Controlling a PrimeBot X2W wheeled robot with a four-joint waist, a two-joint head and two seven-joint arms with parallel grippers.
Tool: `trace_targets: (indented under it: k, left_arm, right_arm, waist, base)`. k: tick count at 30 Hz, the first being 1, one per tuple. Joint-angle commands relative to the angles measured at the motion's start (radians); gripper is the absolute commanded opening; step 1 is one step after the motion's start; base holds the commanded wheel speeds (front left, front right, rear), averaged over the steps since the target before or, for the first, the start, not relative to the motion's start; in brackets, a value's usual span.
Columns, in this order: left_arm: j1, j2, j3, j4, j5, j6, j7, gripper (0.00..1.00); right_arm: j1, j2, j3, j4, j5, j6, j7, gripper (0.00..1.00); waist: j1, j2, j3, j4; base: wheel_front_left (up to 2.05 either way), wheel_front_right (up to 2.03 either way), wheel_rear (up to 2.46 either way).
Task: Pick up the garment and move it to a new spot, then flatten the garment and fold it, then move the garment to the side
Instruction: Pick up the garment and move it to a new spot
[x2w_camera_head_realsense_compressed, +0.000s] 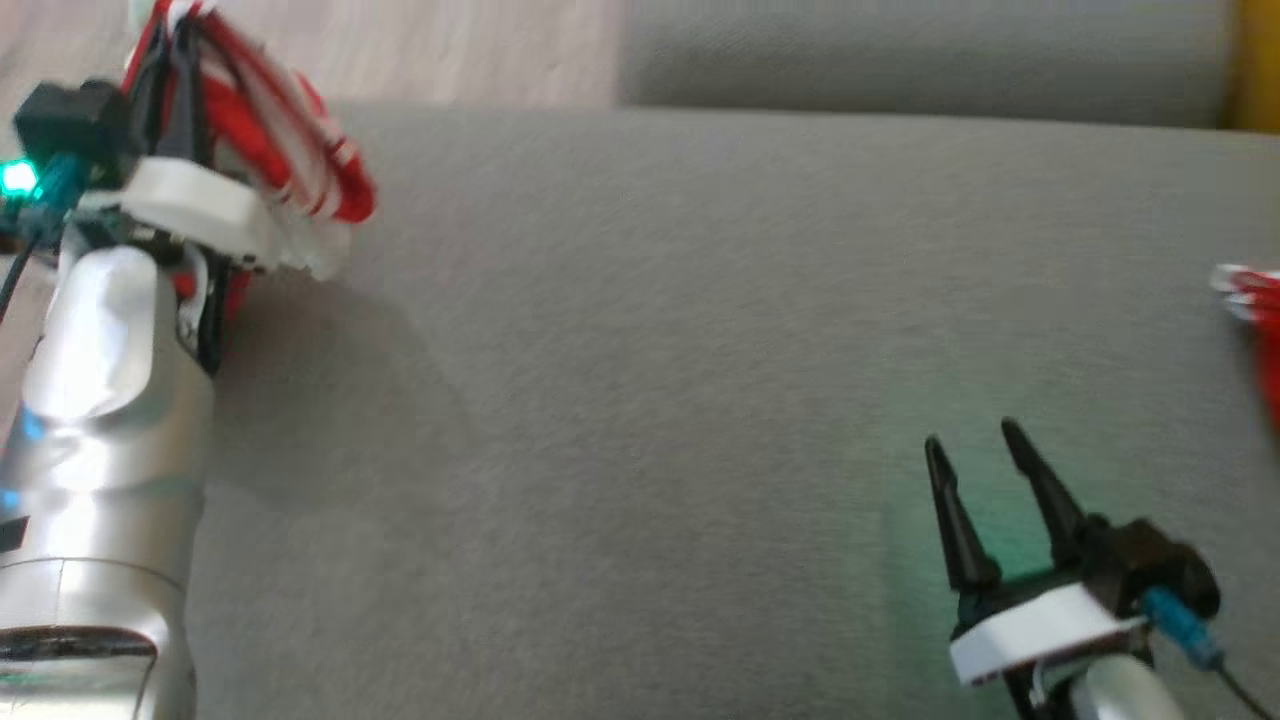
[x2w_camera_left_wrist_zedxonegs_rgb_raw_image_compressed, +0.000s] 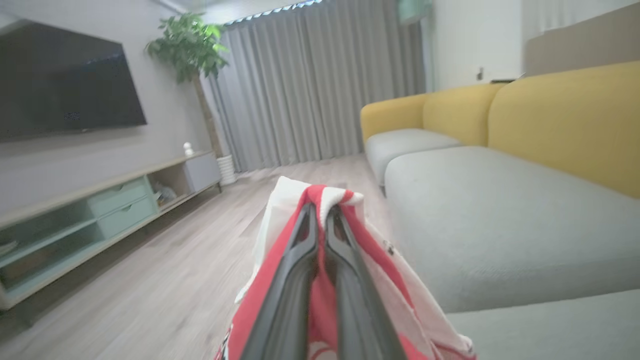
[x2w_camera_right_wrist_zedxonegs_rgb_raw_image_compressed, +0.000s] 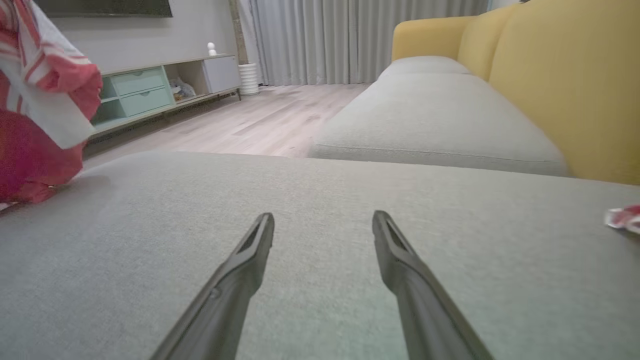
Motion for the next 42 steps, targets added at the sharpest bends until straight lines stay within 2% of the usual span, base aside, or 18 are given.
trace_targets:
  k: [1, 10, 15, 20, 23, 26, 27, 28, 29, 33, 39, 42]
  left_arm:
    - [-0.063, 0.039, 0.001, -0.073, 0.007, -0.009, 0.016, 0.00]
    - [-0.089, -0.013, -0.077, -0.376, -0.020, -0.031, 0.145, 0.00]
    - [-0.055, -0.062, -0.118, -0.456, -0.050, -0.034, 0.201, 0.00]
    - [0.048, -0.102, -0.183, -0.414, -0.052, -0.036, 0.223, 0.00]
    - [0.130, -0.119, -0.229, -0.336, -0.034, -0.030, 0.188, 0.00]
    - [0.207, -0.134, -0.255, -0.232, -0.023, 0.002, 0.110, 0.00]
    - [0.228, -0.139, -0.258, -0.197, -0.023, 0.015, 0.076, 0.23]
    - [0.248, -0.143, -0.262, -0.162, -0.023, 0.026, 0.047, 0.57]
    - [0.267, -0.147, -0.260, -0.132, -0.027, 0.042, 0.023, 1.00]
    - [0.354, -0.164, -0.226, -0.130, -0.076, 0.107, -0.024, 1.00]
    - [0.615, -0.171, -0.174, -0.452, -0.090, 0.183, -0.025, 1.00]
    - [0.751, -0.172, -0.127, -0.603, -0.131, 0.223, -0.025, 1.00]
  right_arm:
    - [0.006, 0.008, 0.012, -0.023, 0.007, -0.001, -0.005, 1.00]
    - [0.044, 0.044, 0.002, -0.043, 0.001, -0.001, -0.005, 1.00]
    - [0.026, 0.048, 0.007, -0.046, 0.007, -0.001, -0.005, 1.00]
    - [0.000, 0.050, 0.023, -0.049, 0.014, -0.001, -0.005, 1.00]
    - [-0.026, 0.054, 0.043, -0.047, 0.020, -0.001, -0.005, 1.00]
    - [-0.048, 0.059, 0.066, -0.039, 0.025, -0.001, -0.005, 1.00]
    - [-0.054, 0.060, 0.071, -0.035, 0.027, -0.001, -0.005, 1.00]
    - [-0.059, 0.061, 0.076, -0.032, 0.028, -0.001, -0.005, 1.00]
    - [-0.061, 0.062, 0.079, -0.028, 0.029, -0.001, -0.005, 1.00]
    - [-0.050, 0.065, 0.064, -0.016, 0.029, -0.001, -0.005, 1.00]
    - [-0.006, 0.067, 0.039, 0.001, 0.018, -0.001, -0.005, 1.00]
    - [0.018, 0.068, 0.033, -0.003, 0.014, -0.001, -0.005, 1.00]
  waist:
    - [0.0003, 0.0000, -0.118, -0.125]
    - [0.0003, 0.0000, -0.140, -0.287]
    - [0.0003, 0.0000, -0.114, -0.344]
    - [0.0003, 0.0000, -0.051, -0.384]
    - [0.0003, 0.0000, 0.007, -0.401]
    - [0.0003, 0.0000, 0.055, -0.413]
    - [0.0003, 0.0000, 0.067, -0.416]
    - [0.0003, 0.0000, 0.074, -0.417]
    - [0.0003, 0.0000, 0.076, -0.417]
    - [0.0003, 0.0000, 0.058, -0.391]
    - [0.0003, 0.0000, -0.032, -0.329]
    - [0.0003, 0.0000, -0.080, -0.298]
  base:
    - [0.00, 0.00, 0.00]
    - [0.00, 0.00, 0.00]
    - [0.00, 0.00, 0.00]
    - [0.00, 0.00, 0.00]
    - [0.00, 0.00, 0.00]
    - [0.00, 0.00, 0.00]
    - [0.00, 0.00, 0.00]
    - [0.00, 0.00, 0.00]
    - [0.00, 0.00, 0.00]
    - [0.00, 0.00, 0.00]
    - [0.00, 0.00, 0.00]
    - [0.00, 0.00, 0.00]
